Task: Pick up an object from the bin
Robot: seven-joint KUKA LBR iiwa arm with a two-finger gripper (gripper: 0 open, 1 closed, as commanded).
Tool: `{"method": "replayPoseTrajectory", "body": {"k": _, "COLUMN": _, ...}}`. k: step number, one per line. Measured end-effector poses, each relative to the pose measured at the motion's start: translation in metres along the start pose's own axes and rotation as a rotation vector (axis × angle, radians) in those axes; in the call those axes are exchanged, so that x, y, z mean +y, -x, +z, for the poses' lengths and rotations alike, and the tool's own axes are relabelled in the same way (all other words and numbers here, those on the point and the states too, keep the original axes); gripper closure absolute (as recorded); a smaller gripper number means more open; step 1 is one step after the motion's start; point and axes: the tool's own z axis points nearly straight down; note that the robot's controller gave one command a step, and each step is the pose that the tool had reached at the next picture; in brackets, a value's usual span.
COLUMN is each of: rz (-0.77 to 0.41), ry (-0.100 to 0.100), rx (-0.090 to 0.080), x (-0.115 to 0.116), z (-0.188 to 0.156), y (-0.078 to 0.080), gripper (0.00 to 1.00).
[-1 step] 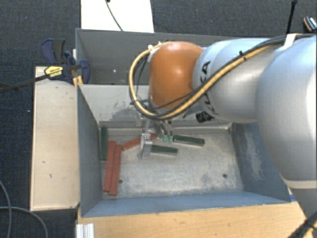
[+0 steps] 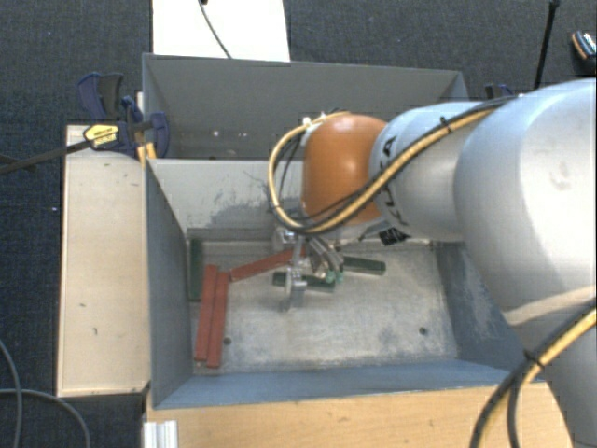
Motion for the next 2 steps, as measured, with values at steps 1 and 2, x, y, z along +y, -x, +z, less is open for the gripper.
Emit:
{"method": "replayPoseTrajectory", "body": {"k": 1, "rz": 0.0, "ry": 0.002, "rx": -0.007, "x": 0.003, "z": -0.005, "y": 0.002, "gripper": 1.0}}
{"method": "replayPoseTrajectory", "body": {"k": 2, "rz": -0.011, "ry": 0.002, "rx": -0.016, "x": -0.022, "z": -0.209, "y": -0.003, "gripper": 1.0}}
